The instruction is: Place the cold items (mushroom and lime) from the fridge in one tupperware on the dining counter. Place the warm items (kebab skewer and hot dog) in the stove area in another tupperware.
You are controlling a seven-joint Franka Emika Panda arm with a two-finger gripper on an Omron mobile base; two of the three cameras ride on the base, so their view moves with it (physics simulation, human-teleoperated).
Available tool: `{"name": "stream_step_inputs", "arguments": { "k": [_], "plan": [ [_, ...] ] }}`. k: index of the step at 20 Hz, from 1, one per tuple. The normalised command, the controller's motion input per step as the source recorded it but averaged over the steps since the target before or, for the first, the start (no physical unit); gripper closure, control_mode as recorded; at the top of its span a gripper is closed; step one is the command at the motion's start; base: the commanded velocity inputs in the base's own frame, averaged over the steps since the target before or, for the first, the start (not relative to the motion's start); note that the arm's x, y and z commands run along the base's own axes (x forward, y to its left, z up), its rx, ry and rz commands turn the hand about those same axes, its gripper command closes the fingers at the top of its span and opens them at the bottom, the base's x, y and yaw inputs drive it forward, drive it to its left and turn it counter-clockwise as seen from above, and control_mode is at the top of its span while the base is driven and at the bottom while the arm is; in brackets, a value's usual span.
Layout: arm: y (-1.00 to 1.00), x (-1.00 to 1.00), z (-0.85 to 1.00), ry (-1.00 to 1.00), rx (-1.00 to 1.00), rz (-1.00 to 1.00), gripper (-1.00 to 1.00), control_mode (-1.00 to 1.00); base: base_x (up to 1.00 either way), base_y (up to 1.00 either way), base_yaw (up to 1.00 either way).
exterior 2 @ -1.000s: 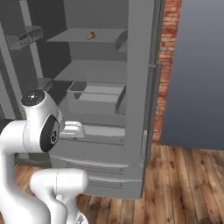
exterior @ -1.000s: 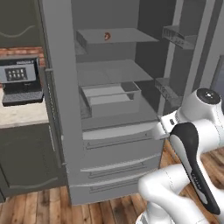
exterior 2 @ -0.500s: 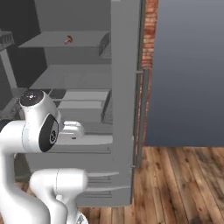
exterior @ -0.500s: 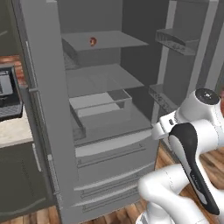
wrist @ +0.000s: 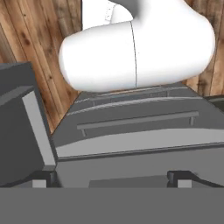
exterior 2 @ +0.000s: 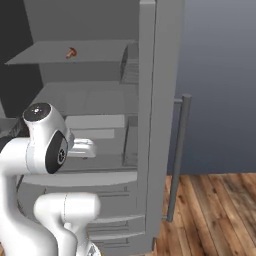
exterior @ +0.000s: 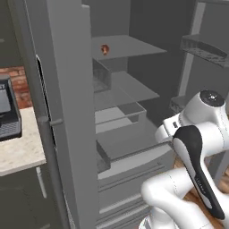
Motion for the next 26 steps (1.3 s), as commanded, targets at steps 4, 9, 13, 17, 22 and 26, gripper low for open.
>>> {"name": "stream_step_inputs", "arguments": {
  "k": [4,9,13,17,22,26],
  "plan": [
    [0.00,0.00,0.00,0.00,0.00,0.00,-1.00,1.00,0.41,0.27,-0.18],
    [0.00,0.00,0.00,0.00,0.00,0.00,-1.00,1.00,0.39,0.36,-0.13],
    [0.00,0.00,0.00,0.00,0.00,0.00,-1.00,1.00,0.16,0.47,-0.05],
    [0.00,0.00,0.00,0.00,0.00,0.00,-1.00,1.00,0.40,0.55,0.00],
    [0.23,-0.06,0.28,-0.08,-0.08,-0.01,-1.00,-1.00,0.05,0.08,0.00],
    [0.24,-0.11,0.94,-0.04,-0.10,0.00,-1.00,-1.00,0.00,0.00,0.00]
  ]
}}
